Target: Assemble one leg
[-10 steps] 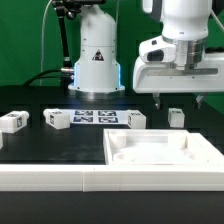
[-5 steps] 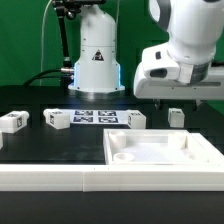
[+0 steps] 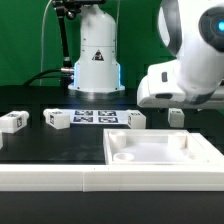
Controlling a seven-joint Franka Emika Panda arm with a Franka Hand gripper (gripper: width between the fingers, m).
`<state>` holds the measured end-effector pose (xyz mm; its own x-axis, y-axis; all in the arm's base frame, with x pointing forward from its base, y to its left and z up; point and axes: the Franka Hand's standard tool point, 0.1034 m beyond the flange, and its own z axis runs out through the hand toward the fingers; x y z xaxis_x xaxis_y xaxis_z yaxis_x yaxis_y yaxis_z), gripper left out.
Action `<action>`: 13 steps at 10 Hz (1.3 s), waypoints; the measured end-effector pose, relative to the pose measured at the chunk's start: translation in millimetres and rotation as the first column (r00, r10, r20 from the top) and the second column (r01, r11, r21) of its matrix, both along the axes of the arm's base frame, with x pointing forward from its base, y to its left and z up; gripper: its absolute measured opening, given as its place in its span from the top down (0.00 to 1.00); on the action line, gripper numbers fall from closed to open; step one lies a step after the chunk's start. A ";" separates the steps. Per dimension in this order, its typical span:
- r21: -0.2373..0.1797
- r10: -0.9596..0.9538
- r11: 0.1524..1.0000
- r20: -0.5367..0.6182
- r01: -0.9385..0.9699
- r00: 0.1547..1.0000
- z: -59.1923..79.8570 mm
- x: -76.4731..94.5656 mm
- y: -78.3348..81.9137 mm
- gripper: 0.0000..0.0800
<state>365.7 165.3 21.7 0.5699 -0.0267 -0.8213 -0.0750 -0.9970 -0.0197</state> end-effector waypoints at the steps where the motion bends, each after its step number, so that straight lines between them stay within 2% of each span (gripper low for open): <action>1: 0.002 0.000 1.000 -0.023 0.000 1.000 -6.2 -0.3 0.5 0.19; 4: -0.003 -0.003 1.000 -0.004 0.003 1.000 -17.2 -7.8 0.2 0.19; 6: -0.005 0.000 1.000 0.001 0.000 1.000 -17.4 -9.7 0.8 0.19; 7: -0.005 -0.001 1.000 0.001 0.001 1.000 -17.4 -9.6 0.7 0.33; 8: -0.005 -0.001 1.000 0.001 0.001 1.000 -17.4 -9.6 0.7 0.33; 9: -0.005 -0.001 1.000 0.001 0.001 1.000 -17.3 -9.6 0.8 0.56; 10: -0.005 -0.001 1.000 0.001 0.001 1.000 -17.3 -9.5 0.8 0.64; 13: -0.005 -0.001 1.000 0.001 0.001 1.000 -17.3 -9.5 0.8 0.64</action>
Offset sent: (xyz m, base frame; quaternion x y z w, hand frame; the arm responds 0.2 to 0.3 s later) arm -0.0138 -0.0025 -0.0197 -0.0039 0.0194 -0.0027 0.9998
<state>356.2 166.1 4.4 0.5709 -0.0310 -0.8204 -0.0755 -0.9970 -0.0148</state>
